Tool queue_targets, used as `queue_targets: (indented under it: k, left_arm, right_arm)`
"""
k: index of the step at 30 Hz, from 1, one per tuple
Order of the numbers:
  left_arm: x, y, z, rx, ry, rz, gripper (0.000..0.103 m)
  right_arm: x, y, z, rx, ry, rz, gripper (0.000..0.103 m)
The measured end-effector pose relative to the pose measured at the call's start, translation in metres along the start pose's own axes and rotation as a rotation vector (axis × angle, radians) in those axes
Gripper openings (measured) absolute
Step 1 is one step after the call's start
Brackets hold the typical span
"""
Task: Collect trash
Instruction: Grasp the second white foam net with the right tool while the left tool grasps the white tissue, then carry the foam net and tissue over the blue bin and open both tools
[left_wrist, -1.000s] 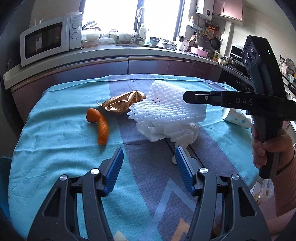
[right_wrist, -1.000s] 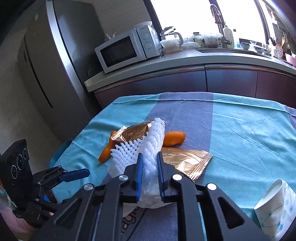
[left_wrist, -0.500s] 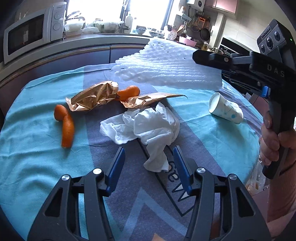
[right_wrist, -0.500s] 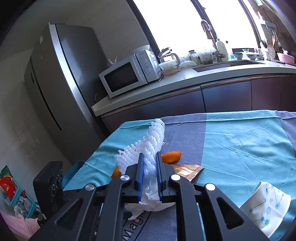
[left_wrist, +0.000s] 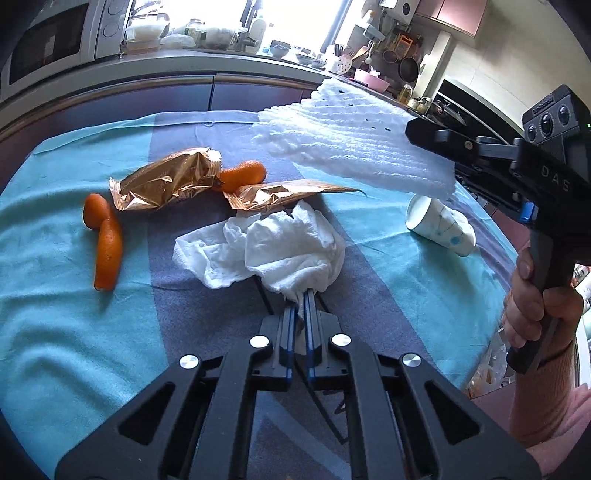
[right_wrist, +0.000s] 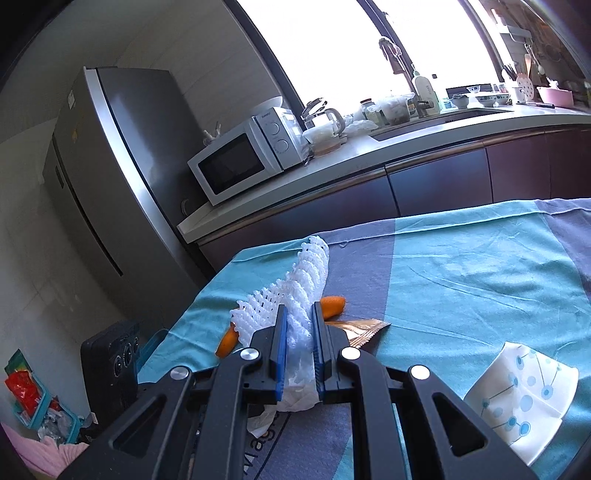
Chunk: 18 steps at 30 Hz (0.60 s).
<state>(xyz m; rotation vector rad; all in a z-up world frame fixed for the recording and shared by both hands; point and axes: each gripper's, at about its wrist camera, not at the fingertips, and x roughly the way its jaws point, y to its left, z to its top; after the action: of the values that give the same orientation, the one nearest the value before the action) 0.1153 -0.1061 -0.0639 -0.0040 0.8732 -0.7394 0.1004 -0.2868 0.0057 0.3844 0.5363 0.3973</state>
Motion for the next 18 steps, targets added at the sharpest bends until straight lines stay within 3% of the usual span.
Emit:
queue_targets:
  k: [8,18]
  left_arm:
    - [-0.040,-0.012,-0.009,0.071,-0.068,-0.016,0.004]
    - [-0.094,0.004,-0.025,0.052,-0.131,0.023,0.004]
  right_arm:
    - [-0.002,-0.001,0.000,0.009,-0.010,0.020,0.011]
    - [0.008,0.023,0.000,-0.019,0.005,0.076,0.011]
